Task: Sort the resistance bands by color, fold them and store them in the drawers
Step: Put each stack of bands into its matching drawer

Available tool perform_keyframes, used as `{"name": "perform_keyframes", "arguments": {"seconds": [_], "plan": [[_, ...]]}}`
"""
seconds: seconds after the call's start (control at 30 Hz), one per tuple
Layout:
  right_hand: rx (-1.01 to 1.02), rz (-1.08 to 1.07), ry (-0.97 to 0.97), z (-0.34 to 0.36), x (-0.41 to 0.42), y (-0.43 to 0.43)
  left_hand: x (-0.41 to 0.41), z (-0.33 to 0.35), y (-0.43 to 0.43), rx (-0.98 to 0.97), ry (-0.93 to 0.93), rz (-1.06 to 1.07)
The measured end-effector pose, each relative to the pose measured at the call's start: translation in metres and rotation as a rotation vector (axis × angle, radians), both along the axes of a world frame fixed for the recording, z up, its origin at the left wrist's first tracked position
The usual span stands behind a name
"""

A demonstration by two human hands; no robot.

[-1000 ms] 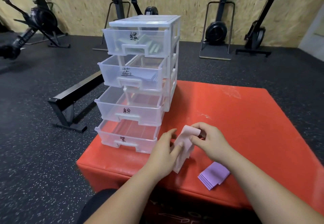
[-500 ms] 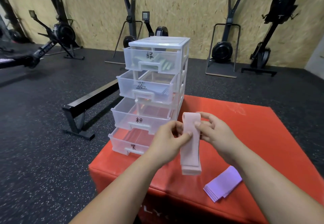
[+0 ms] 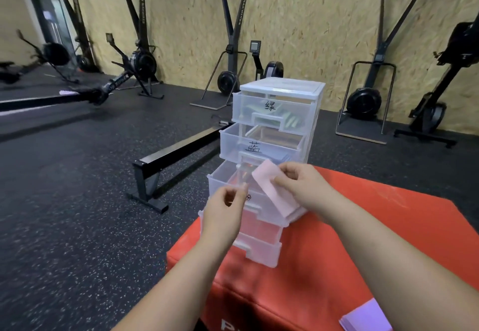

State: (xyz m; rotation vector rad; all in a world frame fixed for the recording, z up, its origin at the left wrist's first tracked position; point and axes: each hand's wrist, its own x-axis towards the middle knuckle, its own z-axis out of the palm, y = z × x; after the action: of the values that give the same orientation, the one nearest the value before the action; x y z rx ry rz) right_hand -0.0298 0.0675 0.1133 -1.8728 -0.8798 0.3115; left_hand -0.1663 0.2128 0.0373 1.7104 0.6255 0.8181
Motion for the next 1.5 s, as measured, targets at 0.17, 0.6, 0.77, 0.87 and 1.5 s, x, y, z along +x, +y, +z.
{"name": "perform_keyframes", "arguments": {"seconds": [0.17, 0.6, 0.77, 0.87, 1.5], "plan": [[-0.217, 0.070, 0.005, 0.015, 0.027, 0.045, 0.000, -0.040, 0.025, 0.238, 0.221, 0.123], [-0.606, 0.072, -0.374, 0.007, 0.102, 0.077, 0.040, -0.078, 0.014, 0.437, 0.171, 0.289], [-0.599, 0.249, -0.404, -0.001, 0.095, 0.109, 0.048, -0.080, 0.016, 0.340, 0.164, 0.303], [-0.584, 0.229, -0.189, -0.017, 0.094, 0.119, 0.049, -0.082, 0.017, 0.317, 0.156, 0.308], [-0.666, 0.106, -0.520, -0.033, 0.086, 0.090, 0.057, -0.084, 0.020, 0.354, 0.245, 0.360]]}}
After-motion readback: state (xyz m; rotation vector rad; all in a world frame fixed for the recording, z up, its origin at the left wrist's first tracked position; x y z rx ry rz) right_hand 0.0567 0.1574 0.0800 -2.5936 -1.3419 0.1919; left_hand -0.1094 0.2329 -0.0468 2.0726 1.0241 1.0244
